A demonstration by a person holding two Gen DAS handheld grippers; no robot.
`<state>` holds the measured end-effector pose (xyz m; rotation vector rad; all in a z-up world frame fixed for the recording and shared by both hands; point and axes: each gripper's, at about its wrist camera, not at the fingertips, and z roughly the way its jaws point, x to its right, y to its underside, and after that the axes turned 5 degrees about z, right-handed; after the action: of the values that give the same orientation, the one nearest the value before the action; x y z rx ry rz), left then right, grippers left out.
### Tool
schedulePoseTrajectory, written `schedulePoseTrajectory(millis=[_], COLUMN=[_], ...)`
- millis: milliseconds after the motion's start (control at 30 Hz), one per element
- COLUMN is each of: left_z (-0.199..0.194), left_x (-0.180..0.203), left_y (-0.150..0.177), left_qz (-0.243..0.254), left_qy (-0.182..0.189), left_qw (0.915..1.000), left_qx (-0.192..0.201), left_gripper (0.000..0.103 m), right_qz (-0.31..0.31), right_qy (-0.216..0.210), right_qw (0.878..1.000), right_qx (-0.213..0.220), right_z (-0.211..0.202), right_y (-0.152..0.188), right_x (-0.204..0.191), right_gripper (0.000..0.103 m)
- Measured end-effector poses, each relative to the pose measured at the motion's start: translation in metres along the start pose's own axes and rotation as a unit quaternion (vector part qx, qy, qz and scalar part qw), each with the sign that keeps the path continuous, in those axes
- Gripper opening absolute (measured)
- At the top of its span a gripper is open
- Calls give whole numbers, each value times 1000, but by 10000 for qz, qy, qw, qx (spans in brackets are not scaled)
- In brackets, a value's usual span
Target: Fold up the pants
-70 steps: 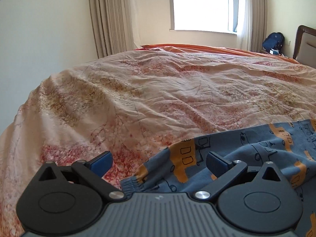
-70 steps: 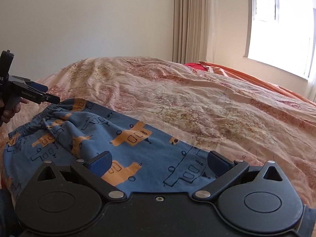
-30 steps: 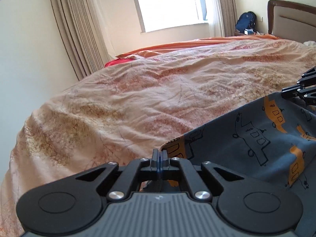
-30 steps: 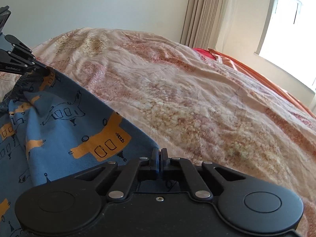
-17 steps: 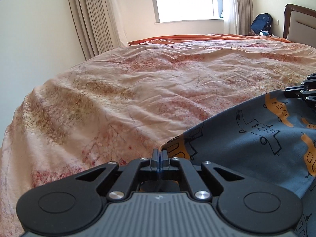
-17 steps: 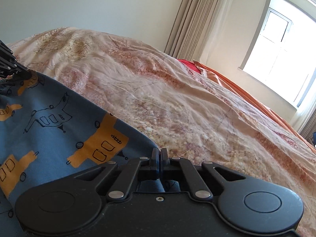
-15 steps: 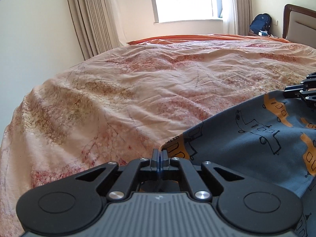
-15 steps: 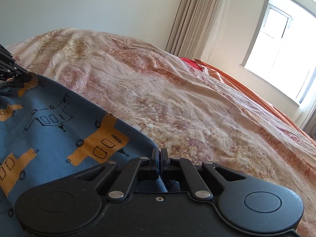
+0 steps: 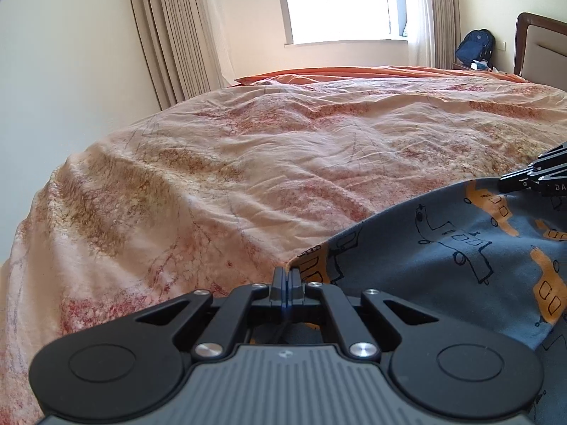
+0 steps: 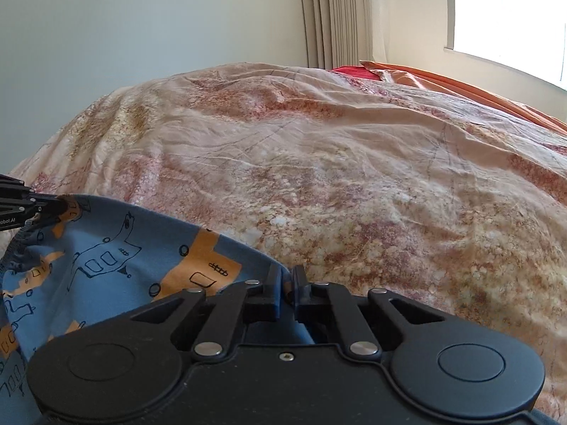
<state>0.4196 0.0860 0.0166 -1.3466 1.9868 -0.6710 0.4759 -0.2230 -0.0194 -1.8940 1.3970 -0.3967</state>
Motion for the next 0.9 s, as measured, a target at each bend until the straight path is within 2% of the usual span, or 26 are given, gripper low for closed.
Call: schedulePoseTrajectory(millis=[133, 267, 400, 533, 633, 700, 900], left_z=[-34, -79, -127, -166, -186, -194, -192], left_x=[2, 6, 15, 25, 32, 38, 66], left_y=[0, 10, 32, 62, 87, 105, 154], left_qz=[-10, 34, 196, 436, 502, 525, 895], left_qy=[-33, -4, 19, -11, 49, 112, 40], left_qw=[9995, 9973, 9935, 9895, 9890, 9905, 9914], left_qx=[328, 739, 1124, 1375, 1392, 1265, 952], left_gripper=[0, 0, 0, 0, 0, 0, 0], right_qz=[-362, -663, -864, -1127, -1250, -1291, -1394], right_qy=[222, 434, 484, 405, 330, 263, 258], right_qw=[9987, 9919, 9829, 9748, 9728, 9736, 9783], right_qx=[292, 996, 1554, 1880, 1923, 1862, 1513], right_z=[-27, -83, -147, -203, -234, -251, -261], right_y=[7, 20, 45, 82, 112, 136, 200], right_x=[-17, -40, -62, -88, -103, -113, -137], right_gripper=[1, 1, 1, 1, 1, 1, 0])
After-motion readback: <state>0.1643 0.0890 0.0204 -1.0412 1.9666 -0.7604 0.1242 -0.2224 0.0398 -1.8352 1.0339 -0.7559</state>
